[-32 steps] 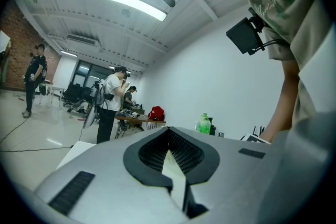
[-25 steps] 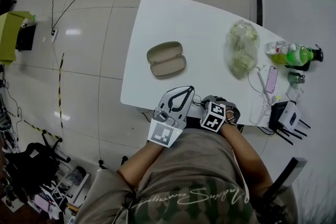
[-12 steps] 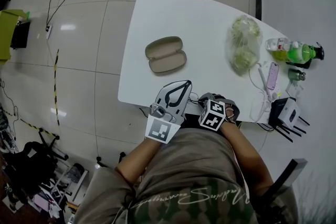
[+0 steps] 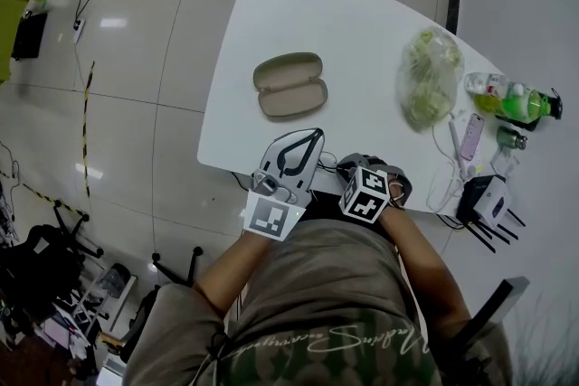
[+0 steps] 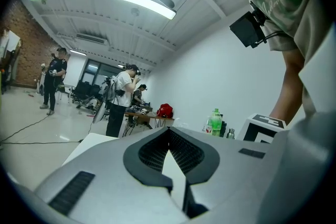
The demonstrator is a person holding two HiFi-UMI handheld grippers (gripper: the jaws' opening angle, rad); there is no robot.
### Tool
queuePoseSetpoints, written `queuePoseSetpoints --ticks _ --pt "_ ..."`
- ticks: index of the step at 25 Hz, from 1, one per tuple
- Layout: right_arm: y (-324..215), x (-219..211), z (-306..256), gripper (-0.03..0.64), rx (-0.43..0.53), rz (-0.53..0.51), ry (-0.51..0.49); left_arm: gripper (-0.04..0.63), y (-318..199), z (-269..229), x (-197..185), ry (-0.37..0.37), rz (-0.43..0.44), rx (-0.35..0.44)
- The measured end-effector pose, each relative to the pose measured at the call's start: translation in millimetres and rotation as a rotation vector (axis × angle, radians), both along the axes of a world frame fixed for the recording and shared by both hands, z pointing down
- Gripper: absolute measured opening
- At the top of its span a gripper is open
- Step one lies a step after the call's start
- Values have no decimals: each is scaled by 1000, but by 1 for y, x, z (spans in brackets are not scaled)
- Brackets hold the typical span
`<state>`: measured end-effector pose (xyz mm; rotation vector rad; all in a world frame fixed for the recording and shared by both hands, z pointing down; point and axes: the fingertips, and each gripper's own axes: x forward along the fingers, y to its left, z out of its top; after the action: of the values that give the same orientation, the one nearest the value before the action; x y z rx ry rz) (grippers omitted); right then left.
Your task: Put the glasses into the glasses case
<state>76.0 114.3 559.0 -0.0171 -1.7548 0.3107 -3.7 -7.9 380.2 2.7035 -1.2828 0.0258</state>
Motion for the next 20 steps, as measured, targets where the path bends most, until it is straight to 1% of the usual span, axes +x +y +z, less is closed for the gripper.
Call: queuePoseSetpoints --ticks 9,14,17,20 --pt "-14 -23 0 26 -28 -60 -25 6 -12 17 -29 -8 -50 -32" --pt "-24 -39 -3 26 -35 -102 -49 6 -13 35 -51 -5 -119 -91" --pt "-30 -47 -3 26 -44 -132 -54 6 -13 39 -61 -12 -144 -102" --pt "-38 -53 0 26 -48 -158 -54 6 -15 44 -70 -2 -178 -107"
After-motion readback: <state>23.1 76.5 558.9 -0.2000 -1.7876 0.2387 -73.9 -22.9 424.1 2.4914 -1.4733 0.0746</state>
